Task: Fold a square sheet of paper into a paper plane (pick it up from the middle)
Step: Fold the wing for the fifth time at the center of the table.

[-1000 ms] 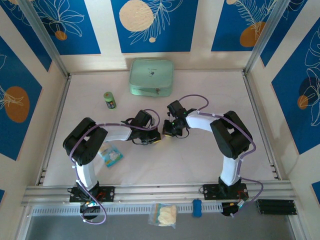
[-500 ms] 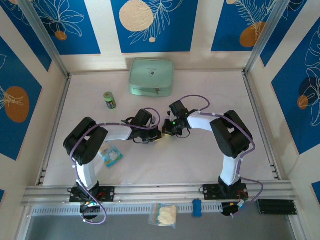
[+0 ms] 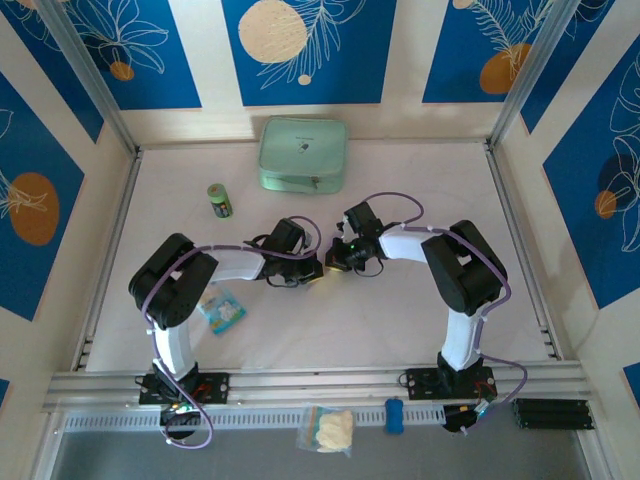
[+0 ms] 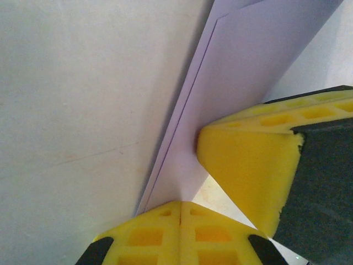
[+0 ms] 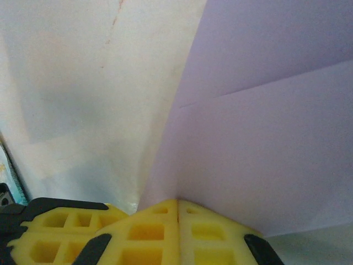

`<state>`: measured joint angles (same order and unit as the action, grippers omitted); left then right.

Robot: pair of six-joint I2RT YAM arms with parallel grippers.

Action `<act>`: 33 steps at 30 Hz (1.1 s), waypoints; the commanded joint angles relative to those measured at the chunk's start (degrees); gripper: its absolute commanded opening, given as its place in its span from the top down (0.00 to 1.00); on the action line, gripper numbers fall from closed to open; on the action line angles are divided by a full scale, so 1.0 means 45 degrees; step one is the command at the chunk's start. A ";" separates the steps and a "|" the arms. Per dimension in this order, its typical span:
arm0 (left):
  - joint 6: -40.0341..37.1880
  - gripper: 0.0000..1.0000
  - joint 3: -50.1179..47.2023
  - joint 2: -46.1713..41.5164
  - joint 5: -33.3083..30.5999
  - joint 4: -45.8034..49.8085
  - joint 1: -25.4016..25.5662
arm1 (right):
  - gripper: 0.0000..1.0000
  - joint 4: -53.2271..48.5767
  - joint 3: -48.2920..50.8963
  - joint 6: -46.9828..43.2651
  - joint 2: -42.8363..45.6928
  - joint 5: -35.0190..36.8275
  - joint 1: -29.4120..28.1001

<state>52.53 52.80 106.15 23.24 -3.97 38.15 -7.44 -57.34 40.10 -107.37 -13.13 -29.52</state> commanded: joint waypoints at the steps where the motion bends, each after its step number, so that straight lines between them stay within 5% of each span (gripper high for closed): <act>1: 0.0269 1.00 -0.0644 0.0386 -0.0534 0.1178 -0.0113 | 1.00 -0.0666 0.0234 -0.0541 -0.0300 0.1062 0.0726; 33: 0.0503 1.00 -0.1360 0.0572 -0.0380 0.0940 -0.0104 | 0.99 -0.0906 -0.1349 -0.0733 -0.1429 0.1007 0.3607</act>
<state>54.24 50.13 106.15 23.51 -9.74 37.98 -11.07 -62.87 36.45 -111.48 -17.19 -16.75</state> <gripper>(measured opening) 0.054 0.042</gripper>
